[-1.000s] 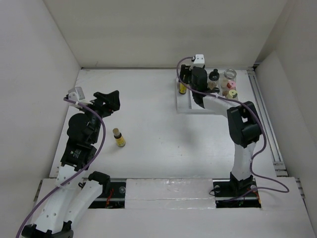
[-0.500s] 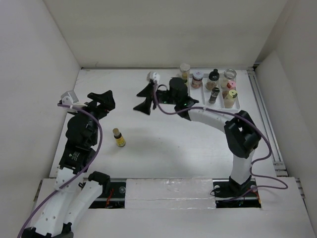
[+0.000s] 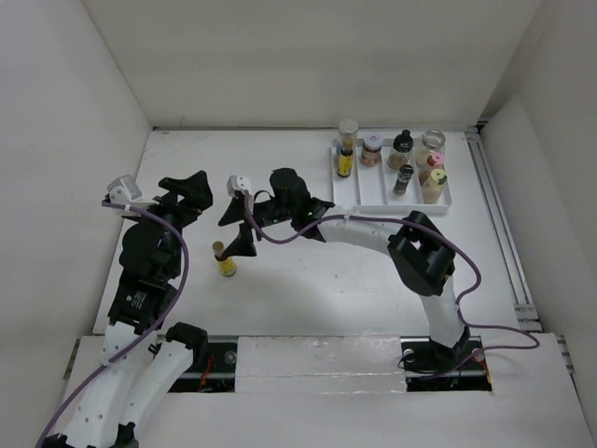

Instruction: Organize the condiment bottles

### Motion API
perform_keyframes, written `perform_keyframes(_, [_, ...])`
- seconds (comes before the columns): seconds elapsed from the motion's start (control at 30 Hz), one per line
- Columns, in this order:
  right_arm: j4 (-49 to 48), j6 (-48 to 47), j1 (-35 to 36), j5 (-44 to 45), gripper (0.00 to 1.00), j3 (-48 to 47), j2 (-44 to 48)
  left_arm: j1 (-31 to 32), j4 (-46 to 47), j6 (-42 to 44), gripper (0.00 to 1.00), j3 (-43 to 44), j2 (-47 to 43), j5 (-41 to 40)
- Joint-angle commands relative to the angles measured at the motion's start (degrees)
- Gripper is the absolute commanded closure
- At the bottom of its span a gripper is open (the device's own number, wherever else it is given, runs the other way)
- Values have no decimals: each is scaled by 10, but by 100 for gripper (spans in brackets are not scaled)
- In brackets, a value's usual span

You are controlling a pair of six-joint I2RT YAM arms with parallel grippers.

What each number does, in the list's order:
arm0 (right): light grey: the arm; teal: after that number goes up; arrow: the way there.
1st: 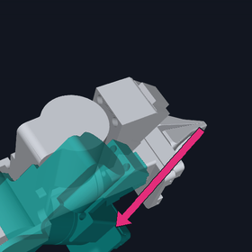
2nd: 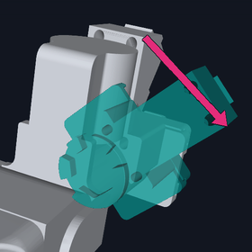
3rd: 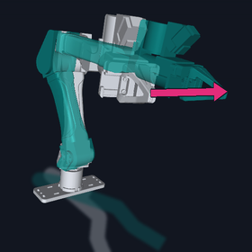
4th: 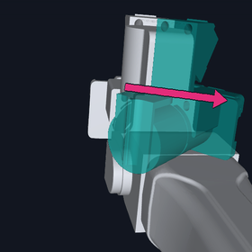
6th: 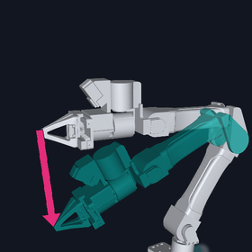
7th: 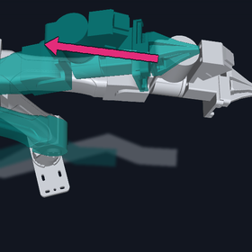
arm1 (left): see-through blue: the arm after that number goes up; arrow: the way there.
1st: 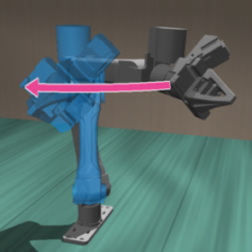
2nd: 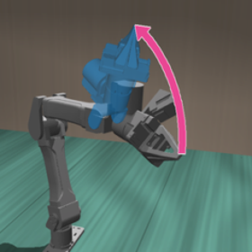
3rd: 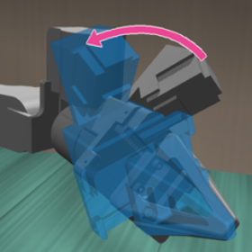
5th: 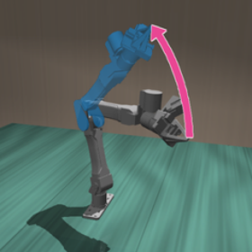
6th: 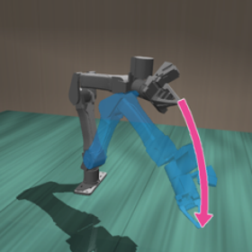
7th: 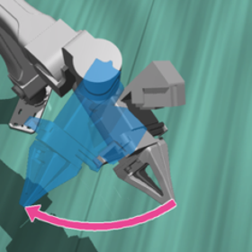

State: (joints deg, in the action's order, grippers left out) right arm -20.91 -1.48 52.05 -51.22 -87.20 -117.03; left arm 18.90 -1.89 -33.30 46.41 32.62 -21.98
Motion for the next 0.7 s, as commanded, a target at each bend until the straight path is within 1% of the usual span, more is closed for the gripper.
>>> perform_keyframes(0.0, [9, -20, 14, 15, 1, -50, -36, 2, 25, 4, 4, 13, 2, 19])
perform_keyframes(0.1, [10, -14, 19, 22, 1, -75, -69, 2, 31, 10, 4, 8, 2, 28])
perform_keyframes(0.17, [-2, 1, 19, 2, 1, -86, -86, 2, 31, 10, 4, 8, 2, 33])
perform_keyframes(0.2, [-21, 23, 19, -6, 2, -91, -100, 2, 31, 10, 4, 8, 2, 33])
perform_keyframes(0.27, [-48, 46, 19, -20, 8, -98, -106, 2, 31, 10, 4, 8, 2, 40])
perform_keyframes(0.3, [-87, 59, 19, -20, 19, -90, -106, 2, 31, 10, 4, 8, 2, 40])
perform_keyframes(0.37, [-105, 75, 19, -13, 27, -90, -111, 2, 31, 10, 4, 8, 7, 40])
perform_keyframes(0.4, [-105, 75, 19, -13, 34, -90, -111, 2, 31, 10, 4, 8, 7, 40])
perform_keyframes(0.43, [-105, 81, 13, -13, 52, -96, -111, 2, 31, 10, 4, 8, 7, 40])
perform_keyframes(0.47, [-105, 82, 13, -13, 59, -96, -111, 2, 31, 10, 4, 8, 7, 45])
perform_keyframes(0.5, [-119, 82, 8, -13, 64, -83, -89, 2, 31, 16, 4, 8, 7, 45])
perform_keyframes(0.63, [-210, 135, -19, -2, 75, -29, -42, 2, 31, 16, 4, 8, 7, 45])
perform_keyframes(0.67, [-235, 154, -27, -2, 76, -10, -14, 2, 36, 16, 4, 8, 7, 45])
